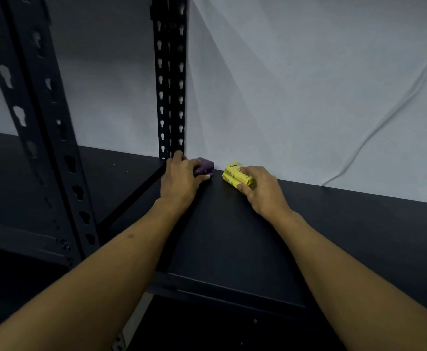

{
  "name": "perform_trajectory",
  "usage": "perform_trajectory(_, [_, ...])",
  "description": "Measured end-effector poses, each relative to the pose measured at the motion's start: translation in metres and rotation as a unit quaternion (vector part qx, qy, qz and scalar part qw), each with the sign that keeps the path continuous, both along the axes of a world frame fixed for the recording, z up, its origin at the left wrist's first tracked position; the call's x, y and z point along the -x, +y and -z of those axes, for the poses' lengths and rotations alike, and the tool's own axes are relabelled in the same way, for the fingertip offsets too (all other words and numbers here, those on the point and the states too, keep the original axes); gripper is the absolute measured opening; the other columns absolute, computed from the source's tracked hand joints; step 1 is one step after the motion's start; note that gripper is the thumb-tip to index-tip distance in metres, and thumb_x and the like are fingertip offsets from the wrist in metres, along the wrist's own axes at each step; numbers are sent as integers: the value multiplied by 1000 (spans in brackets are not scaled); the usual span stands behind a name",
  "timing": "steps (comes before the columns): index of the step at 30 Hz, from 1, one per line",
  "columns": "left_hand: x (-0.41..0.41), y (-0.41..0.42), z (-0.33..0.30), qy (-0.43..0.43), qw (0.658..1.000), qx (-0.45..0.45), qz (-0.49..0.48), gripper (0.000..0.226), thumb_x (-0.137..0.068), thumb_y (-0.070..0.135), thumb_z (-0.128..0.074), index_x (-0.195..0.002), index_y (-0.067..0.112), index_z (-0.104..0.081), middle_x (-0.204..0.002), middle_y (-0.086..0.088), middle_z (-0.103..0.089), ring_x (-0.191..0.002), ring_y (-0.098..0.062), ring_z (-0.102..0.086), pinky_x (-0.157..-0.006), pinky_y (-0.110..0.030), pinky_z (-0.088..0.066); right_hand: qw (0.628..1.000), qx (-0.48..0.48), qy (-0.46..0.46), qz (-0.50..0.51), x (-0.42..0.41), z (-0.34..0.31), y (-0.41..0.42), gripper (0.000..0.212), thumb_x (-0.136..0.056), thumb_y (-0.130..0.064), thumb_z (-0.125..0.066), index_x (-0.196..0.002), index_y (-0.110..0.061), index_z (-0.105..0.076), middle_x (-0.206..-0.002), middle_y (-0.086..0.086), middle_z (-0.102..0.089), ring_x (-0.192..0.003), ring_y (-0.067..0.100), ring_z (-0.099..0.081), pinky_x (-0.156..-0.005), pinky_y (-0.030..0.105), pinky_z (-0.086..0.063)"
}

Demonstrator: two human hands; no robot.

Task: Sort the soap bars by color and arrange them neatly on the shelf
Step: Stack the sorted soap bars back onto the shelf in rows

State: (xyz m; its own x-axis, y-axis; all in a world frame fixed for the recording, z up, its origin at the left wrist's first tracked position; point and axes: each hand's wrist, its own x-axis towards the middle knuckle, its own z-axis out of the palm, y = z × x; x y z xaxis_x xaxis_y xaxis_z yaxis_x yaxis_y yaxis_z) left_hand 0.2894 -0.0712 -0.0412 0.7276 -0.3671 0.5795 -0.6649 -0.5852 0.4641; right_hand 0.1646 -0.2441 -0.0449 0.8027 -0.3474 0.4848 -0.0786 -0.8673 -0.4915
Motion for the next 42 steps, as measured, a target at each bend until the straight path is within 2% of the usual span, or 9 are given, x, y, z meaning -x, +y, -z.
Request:
perform_trajectory(6, [-33, -14, 1, -12, 999, 3, 32, 46, -80, 42, -80, -120, 20, -72, -104, -8, -55, -93, -25, -57, -79, -36, -50, 999, 42, 12, -10, -27, 1, -15, 44, -94, -23, -66, -136, -15, -55, -132, 8, -54, -119, 25, -52, -95, 22, -33])
perform_trajectory(13, [-34, -14, 1, -15, 998, -13, 53, 48, -83, 42, -77, -125, 22, -66, -116, -7, -60, -105, -27, -58, -85, -36, -51, 999, 36, 18, -9, -29, 3, -15, 55, -94, -29, -66, -145, -21, -46, -141, 8, -45, -125, 25, -49, -101, 28, -38])
perform_trajectory(18, [-10, -2, 1, 14, 1000, 4, 8, 79, -84, 46, -74, -149, 25, -34, -149, -9, -39, -133, -29, -39, -98, -47, -46, 997, 7, 37, 62, -5, 0, -2, 77, -91, -43, -65, -153, -26, -24, -155, 3, -26, -137, 28, -36, -108, 51, -38])
perform_trajectory(21, [19, 14, 2, 24, 997, -53, -54, 92, -82, 42, -75, -153, 13, -25, -150, -13, -38, -133, -33, -40, -105, -45, -41, 987, 13, 98, 129, 22, -2, 12, 77, -93, -47, -60, -152, -18, -20, -156, 5, -26, -138, 31, -33, -111, 53, -30])
perform_trajectory(24, [53, 30, 7, 68, 984, -132, -103, 93, -88, 54, -63, -154, 6, -18, -155, -17, -32, -141, -37, -31, -118, -49, -25, 975, 36, 165, 145, 54, -2, 30, 70, -97, -53, -44, -152, -14, -24, -153, 8, -35, -138, 31, -34, -112, 50, -27])
perform_trajectory(27, [90, 46, 7, 139, 964, -221, -59, 81, -96, 62, -36, -155, 9, -22, -162, -17, -20, -150, -37, -14, -122, -52, -11, 965, 61, 222, 128, 90, 0, 49, 65, -100, -57, -29, -151, -17, -34, -158, 5, -32, -147, 26, -23, -119, 47, -18])
perform_trajectory(32, [158, 65, 3, 161, 942, -295, 9, 77, -99, 63, -19, -160, 17, -11, -167, -10, -2, -154, -31, 4, -124, -49, 1, 955, 57, 268, 116, 152, -1, 84, 69, -100, -62, -19, -157, -26, -19, -166, -2, -10, -153, 20, -4, -123, 47, -3])
perform_trajectory(39, [257, 82, 23, 75, 956, -276, 69, 73, -102, 60, -14, -160, 16, -5, -168, -6, 2, -154, -26, 10, -124, -46, 8, 955, 69, 263, 121, 248, 9, 124, 60, -104, -54, -12, -159, -29, -9, -166, -7, -2, -153, 16, 3, -123, 44, 3])
perform_trajectory(42, [300, 95, 44, 57, 966, -223, 115, 73, -102, 59, -19, -160, 16, -3, -167, -4, 6, -153, -23, 14, -124, -43, 6, 960, 38, 249, 122, 293, 10, 137, 59, -105, -53, -15, -158, -30, -12, -166, -8, -4, -153, 15, 1, -123, 46, -4])
